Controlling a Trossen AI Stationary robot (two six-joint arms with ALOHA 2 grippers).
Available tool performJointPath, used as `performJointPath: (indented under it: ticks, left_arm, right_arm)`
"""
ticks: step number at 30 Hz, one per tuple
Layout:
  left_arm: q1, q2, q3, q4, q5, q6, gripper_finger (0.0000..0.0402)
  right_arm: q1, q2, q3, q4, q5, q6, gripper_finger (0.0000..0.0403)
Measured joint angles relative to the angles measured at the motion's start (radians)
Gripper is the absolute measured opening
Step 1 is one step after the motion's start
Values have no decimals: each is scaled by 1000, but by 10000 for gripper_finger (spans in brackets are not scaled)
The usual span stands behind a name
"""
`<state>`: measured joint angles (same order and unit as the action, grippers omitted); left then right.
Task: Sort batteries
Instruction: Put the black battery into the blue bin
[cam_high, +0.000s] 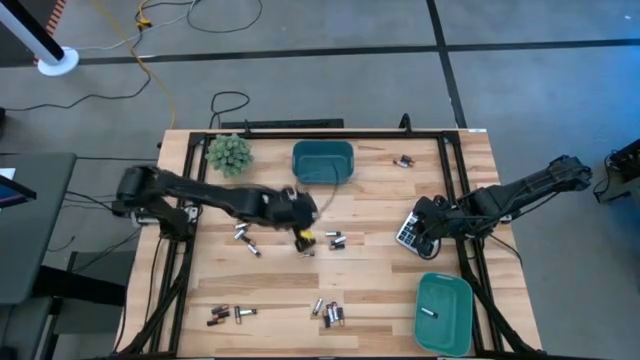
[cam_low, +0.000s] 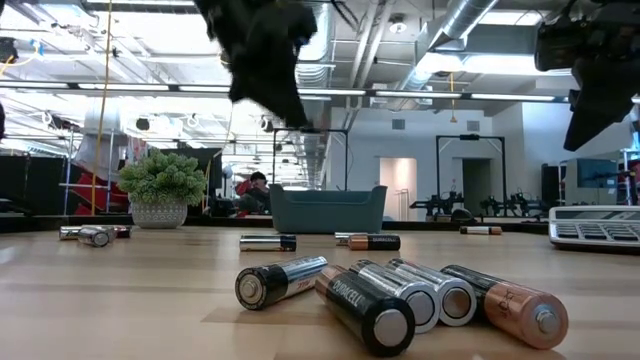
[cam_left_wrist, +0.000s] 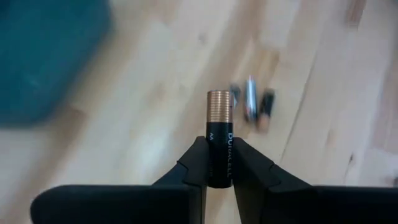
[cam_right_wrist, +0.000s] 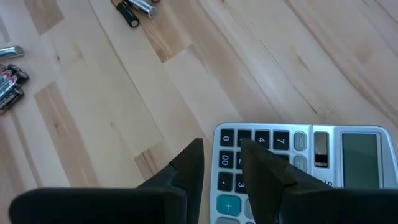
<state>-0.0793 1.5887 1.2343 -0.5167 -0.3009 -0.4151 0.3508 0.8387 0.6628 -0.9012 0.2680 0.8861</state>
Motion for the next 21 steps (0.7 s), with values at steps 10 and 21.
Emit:
performJointPath:
  ticks: [10, 21]
  left_arm:
    - [313, -110, 25, 1, 123, 254, 40]
    - [581, 220, 296, -43, 385, 608, 40]
  right_arm:
    - [0, 0, 0, 37, 0, 147, 123]
    - [0, 0, 0, 81, 3, 419, 123]
